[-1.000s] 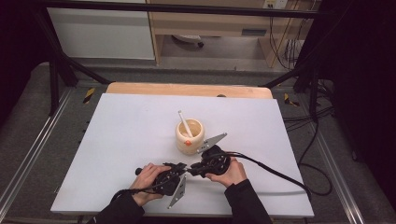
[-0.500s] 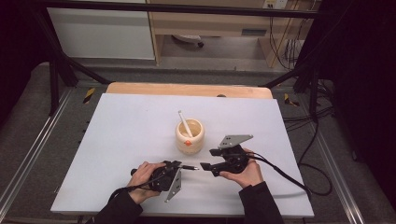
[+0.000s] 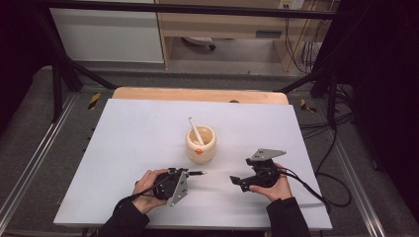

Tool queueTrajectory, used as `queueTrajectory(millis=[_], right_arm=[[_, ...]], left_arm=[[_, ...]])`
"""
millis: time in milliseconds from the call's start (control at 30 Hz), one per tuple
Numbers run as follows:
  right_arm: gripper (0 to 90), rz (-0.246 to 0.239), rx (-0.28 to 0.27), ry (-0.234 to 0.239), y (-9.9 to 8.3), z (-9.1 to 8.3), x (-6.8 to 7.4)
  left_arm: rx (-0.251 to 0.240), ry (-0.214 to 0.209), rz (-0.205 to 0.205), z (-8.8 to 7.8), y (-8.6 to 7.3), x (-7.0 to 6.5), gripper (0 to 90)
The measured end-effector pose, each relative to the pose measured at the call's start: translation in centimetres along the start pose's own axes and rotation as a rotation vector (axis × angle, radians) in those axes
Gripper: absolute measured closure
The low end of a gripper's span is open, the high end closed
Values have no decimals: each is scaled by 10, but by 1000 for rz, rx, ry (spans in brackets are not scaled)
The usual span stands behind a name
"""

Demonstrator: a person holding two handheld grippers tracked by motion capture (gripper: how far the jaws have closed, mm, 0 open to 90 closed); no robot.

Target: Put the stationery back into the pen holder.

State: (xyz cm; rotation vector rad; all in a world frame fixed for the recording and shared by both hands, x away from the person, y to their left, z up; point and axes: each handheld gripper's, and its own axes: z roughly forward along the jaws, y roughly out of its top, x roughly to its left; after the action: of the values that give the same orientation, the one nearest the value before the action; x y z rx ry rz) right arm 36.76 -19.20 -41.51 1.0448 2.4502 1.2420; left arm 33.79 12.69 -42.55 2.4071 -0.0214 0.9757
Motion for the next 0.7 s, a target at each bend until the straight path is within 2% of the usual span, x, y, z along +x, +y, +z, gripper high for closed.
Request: queueTrajectory(millis=[300,367,433,467,533,700], right_arm=[[21,49,12,-37,-28,-4,-19],[14,62,9,-44,-32,-7,-22],[9,60,-5,-46,-35,-11,-25],[9,59,-9,-46,-36,-12,-26],[8,55,-19,-49,-38,-15,-29],[9,42,-15,-49,-45,-19,-33]], left_arm=[[-35,-23,-180,-5,-6,7,788],[-44,-24,-234,-7,-8,10,787],[-49,-20,-276,-8,-10,12,787],[-54,-21,-310,-8,-11,14,787],[-64,-22,-342,-10,-12,17,787],[-99,-28,-453,-14,-15,25,787]])
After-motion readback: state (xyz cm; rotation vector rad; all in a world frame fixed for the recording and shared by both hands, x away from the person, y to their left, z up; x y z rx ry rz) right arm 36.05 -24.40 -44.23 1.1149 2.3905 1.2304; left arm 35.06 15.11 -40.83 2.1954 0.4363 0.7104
